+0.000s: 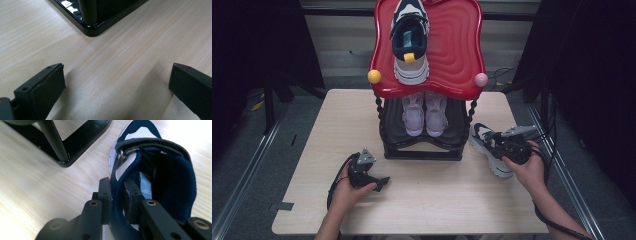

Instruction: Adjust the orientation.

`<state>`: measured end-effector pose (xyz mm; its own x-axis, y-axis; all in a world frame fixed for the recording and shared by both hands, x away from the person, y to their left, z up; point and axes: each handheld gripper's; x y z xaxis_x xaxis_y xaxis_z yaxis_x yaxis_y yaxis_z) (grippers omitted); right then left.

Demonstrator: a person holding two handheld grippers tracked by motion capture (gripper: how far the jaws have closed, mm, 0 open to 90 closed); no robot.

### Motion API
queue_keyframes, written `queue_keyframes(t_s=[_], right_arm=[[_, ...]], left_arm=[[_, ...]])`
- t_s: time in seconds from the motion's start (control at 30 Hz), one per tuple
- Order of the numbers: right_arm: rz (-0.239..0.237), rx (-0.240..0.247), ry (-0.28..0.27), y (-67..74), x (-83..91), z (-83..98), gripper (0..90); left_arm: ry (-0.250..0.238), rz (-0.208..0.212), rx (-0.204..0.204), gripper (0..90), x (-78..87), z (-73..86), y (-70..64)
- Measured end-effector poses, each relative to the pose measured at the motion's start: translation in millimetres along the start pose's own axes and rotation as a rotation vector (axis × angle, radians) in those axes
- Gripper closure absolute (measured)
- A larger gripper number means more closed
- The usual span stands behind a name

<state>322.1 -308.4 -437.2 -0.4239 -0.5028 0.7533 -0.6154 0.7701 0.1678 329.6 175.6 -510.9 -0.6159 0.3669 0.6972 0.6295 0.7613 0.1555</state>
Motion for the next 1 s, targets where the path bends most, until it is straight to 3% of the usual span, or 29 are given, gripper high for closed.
queue_keyframes(t_s=[0.1,0.13,0.27,0.33,0.57,1.0], right_arm=[[-0.005,-0.043,-0.023,2.4,2.8,-0.4,63.7],[-0.022,-0.034,-0.024,3.5,3.9,-0.4,59.4],[-0.004,0.018,-0.018,7.0,15.0,-1.4,48.8],[0.032,0.055,0.0,6.5,24.0,-2.2,44.7],[-0.009,0.069,0.031,3.8,32.3,6.8,44.3],[-0.1,0.079,0.051,29.6,26.5,7.3,45.1]], left_arm=[[0.0,0.0,0.0,0.0,0.0,0.0,0.0],[0.0,0.0,0.0,0.0,0.0,0.0,0.0],[0.0,0.0,0.0,0.0,0.0,0.0,0.0],[0.0,0.0,0.0,0.0,0.0,0.0,-0.1],[0.0,0.0,0.0,0.0,0.0,0.0,-0.1],[0.0,-0.002,0.001,0.0,0.0,0.0,-0.2]])
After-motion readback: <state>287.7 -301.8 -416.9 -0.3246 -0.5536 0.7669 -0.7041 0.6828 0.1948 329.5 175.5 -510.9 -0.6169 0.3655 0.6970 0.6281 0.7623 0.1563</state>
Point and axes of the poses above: each handheld gripper's, and its own axes: x roughly backward along the jaws, z roughly out of its underside, y roughly to its left, and after that the axes turned 14 degrees about -z, right-handed
